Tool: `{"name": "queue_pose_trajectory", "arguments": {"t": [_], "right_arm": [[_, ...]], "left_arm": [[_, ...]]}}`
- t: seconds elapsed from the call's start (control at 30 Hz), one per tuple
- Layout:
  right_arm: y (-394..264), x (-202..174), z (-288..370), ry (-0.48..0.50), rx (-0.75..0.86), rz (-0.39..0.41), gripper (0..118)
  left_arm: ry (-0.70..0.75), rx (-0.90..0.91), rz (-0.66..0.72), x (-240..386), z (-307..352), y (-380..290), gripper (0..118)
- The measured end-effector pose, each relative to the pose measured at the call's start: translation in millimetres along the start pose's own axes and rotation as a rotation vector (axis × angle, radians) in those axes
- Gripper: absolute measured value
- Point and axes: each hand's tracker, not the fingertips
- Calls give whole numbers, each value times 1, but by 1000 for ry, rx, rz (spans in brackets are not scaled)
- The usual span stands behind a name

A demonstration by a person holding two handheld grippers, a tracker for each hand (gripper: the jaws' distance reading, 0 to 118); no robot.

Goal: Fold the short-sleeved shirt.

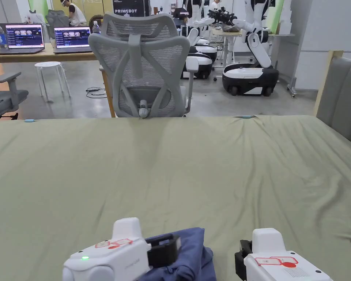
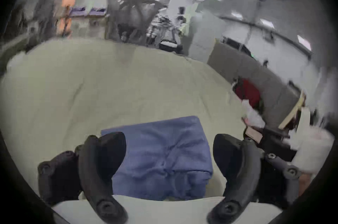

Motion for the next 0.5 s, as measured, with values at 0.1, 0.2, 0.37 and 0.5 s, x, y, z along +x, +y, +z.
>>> {"name": "queue_pose_trajectory", "arguments": {"t": [0.1,0.2,0.37,0.5], "right_arm": [[0,-4,-3,14,-6,2,0],[-1,-6,-2,16,-12,7,0],[-3,-2,-4,13,-20,-1,0],[-5,5,-2,3,-24,-7,0]], "left_arm": [[-54,-53,126,-11,-9,-12,52],[-118,-111,124,4,-18,-31,0],[-238,-185,179,32,-47,-59,0],[-210,-200,176,23,-67,-61,0]]}}
